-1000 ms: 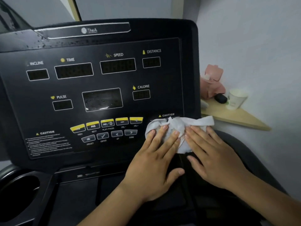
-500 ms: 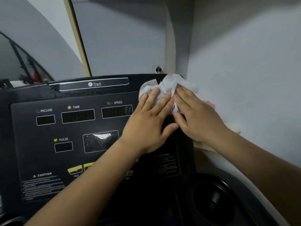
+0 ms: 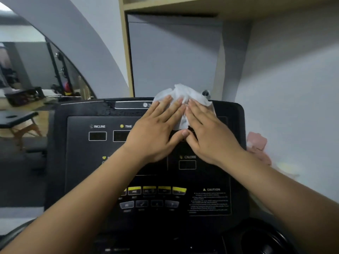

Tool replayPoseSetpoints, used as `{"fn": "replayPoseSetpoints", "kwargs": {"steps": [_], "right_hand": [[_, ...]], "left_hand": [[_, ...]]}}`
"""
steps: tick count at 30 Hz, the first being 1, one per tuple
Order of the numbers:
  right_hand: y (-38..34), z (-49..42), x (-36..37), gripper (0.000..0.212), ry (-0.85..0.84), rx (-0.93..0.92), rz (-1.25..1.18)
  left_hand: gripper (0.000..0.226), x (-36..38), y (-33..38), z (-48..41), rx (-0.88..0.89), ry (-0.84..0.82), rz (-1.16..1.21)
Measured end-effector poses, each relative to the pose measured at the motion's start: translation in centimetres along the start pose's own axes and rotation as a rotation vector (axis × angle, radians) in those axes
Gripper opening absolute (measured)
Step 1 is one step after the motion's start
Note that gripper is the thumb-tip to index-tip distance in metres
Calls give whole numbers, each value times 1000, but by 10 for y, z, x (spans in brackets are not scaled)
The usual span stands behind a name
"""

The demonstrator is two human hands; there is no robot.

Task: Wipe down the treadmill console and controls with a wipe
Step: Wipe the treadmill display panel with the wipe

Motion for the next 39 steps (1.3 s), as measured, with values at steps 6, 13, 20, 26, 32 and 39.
{"fn": "replayPoseSetpoints", "kwargs": {"steps": [6,13,20,26,32,39], "right_hand": [[-46,-41,16,66,0,-56,-12],[-124,-103,39,66,-15,-172,-39],[-180,-145,60,66,-42,-248,-63],[-200,-116,77,64,-19,-314,-36],[-218,-70,97,61,-94,-360,-8],[-239,-4,116,64,-222,-407,-78]], "left_hand": [[72,-15,-64,27,-83,-8,-11],[69,-30,-148,69,-202,12,8],[69,-35,-201,113,-304,52,49],[69,-15,-191,166,-293,19,119],[69,11,-172,223,-251,-28,68],[64,30,-155,281,-218,-129,102]]}}
Point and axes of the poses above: each hand's wrist, its own z-axis away from the middle knuckle, its own x-axis out of the palm, y = z × x, the point moved 3 cm from there along -z, towards the middle knuckle, and after that the axes turned 12 degrees about -x, right-handed, at the moved point
